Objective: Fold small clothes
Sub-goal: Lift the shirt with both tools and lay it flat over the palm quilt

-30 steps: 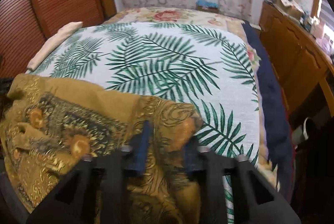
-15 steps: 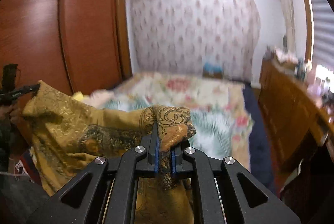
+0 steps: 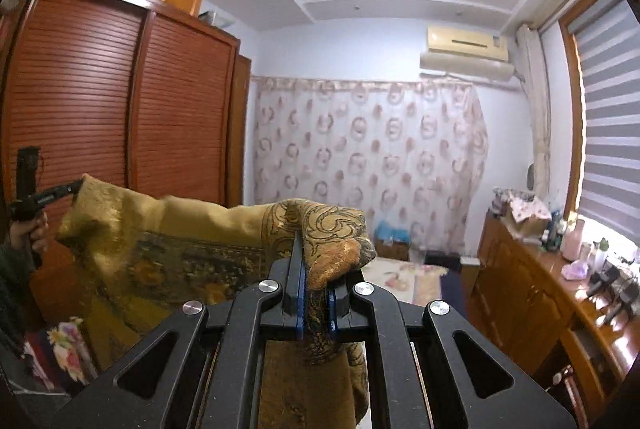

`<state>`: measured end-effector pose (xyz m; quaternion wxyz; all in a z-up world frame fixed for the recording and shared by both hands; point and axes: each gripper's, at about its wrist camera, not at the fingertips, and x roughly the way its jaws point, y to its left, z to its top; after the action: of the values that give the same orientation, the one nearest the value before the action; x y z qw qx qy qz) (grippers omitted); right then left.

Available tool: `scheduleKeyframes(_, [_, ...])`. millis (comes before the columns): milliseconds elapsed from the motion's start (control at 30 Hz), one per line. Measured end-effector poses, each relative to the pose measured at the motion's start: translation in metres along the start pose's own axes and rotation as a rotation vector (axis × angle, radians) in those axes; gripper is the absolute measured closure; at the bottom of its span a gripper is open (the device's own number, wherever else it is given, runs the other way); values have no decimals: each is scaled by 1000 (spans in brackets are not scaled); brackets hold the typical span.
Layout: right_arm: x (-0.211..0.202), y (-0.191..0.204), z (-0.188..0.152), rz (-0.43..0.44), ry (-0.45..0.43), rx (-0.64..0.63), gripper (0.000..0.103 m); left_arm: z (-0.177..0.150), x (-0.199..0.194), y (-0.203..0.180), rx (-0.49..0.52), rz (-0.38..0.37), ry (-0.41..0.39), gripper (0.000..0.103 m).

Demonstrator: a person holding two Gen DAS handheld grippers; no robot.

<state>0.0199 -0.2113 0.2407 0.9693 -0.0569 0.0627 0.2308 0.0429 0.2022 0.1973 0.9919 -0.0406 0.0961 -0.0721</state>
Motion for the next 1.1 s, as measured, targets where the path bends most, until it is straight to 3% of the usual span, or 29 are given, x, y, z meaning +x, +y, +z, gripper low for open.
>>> scheduleKeyframes(233, [108,-25,-44,-75,169,5,98,-50,125,15,-10,75,164,99])
scheduleKeyframes(367, [196,-44,-96,-130,286,19,95,-96,188,21,-16,109,333,91])
scheduleKeyframes(433, [235,-52,-127,-167,386,25,77,-120,202,21,-26,104,399,80])
scheduleKeyframes(500, [265,-59,-162,-212,484,41,53,-137,203,16,-22,99,428,76])
scheduleKeyframes(633, [272,-70,-214,-198,553,94,50,-169,188,3,-30,81,473,74])
scheduleKeyframes(800, [247,-64,-273,-152,618,169,49,-199,179,-17,-7,45,520,71])
scheduleKeyframes(1033, [223,-41,-321,-138,688,217,48,-242,165,-39,-33,-16,596,70])
scheduleKeyframes(1100, [218,-38,-329,-137,690,225,42,-251,165,-42,-22,-21,617,69])
